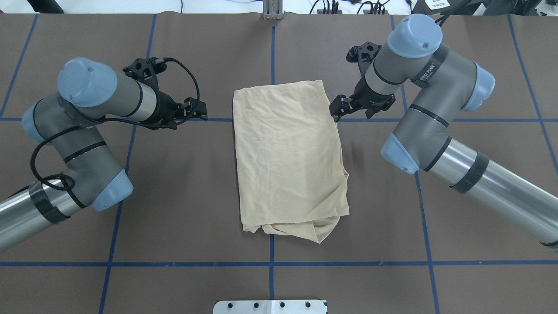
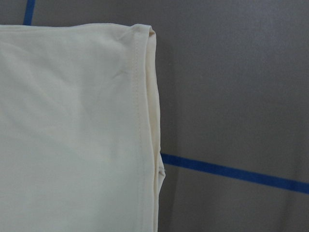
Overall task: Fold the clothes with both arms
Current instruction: 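Release the corner with the right gripper while the left gripper moves to the near edge, then bring the right gripper to the near edge beside the left gripper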
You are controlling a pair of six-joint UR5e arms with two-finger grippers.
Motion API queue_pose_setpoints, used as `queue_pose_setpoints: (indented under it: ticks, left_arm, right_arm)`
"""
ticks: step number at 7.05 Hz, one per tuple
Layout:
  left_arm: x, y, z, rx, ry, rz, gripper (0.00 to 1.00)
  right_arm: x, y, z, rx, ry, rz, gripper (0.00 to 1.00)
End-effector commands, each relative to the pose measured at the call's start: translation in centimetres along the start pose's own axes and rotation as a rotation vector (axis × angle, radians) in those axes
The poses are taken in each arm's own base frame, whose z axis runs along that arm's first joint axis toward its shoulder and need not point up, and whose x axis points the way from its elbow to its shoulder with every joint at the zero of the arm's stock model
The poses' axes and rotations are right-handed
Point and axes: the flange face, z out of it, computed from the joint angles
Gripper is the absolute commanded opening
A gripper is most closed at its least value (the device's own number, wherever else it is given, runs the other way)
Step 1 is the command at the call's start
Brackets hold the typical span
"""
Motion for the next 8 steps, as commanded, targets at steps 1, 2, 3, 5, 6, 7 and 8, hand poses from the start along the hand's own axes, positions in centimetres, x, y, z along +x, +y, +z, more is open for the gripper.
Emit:
queue_pose_setpoints:
  ticks: [1,2,3,5,6,7,8]
  left_arm:
    - [5.1,9.2,-0.9,-0.139,0.089,-0.190,1.00]
    - [6.5,13.1,-0.7,-0.182,0.104,-0.235,1.00]
    - [7.1,17.1,1.0,-0.189,0.092,-0.288,0.98]
    - [6.3,21.8,4.6,-0.189,0.038,-0.317,0.95]
    - [5.8,22.4,6.4,-0.193,0.005,-0.337,0.94]
    - [5.5,22.8,7.2,-0.195,-0.013,-0.346,0.94]
    - [5.5,22.8,7.3,-0.195,-0.016,-0.348,0.94]
  right_arm:
    - [-0.6,4.2,-2.4,-0.012,-0.062,0.159,1.00]
    - [-0.3,6.1,-2.6,-0.020,-0.071,0.179,1.00]
    - [0.0,7.7,-3.0,-0.026,-0.078,0.169,1.00]
    - [-1.0,8.8,-3.1,-0.037,-0.092,0.194,1.00]
    - [-1.5,9.2,-3.2,-0.039,-0.098,0.198,1.00]
    - [-1.7,9.3,-3.0,-0.041,-0.098,0.194,1.00]
    - [-1.9,9.4,-2.9,-0.038,-0.095,0.192,1.00]
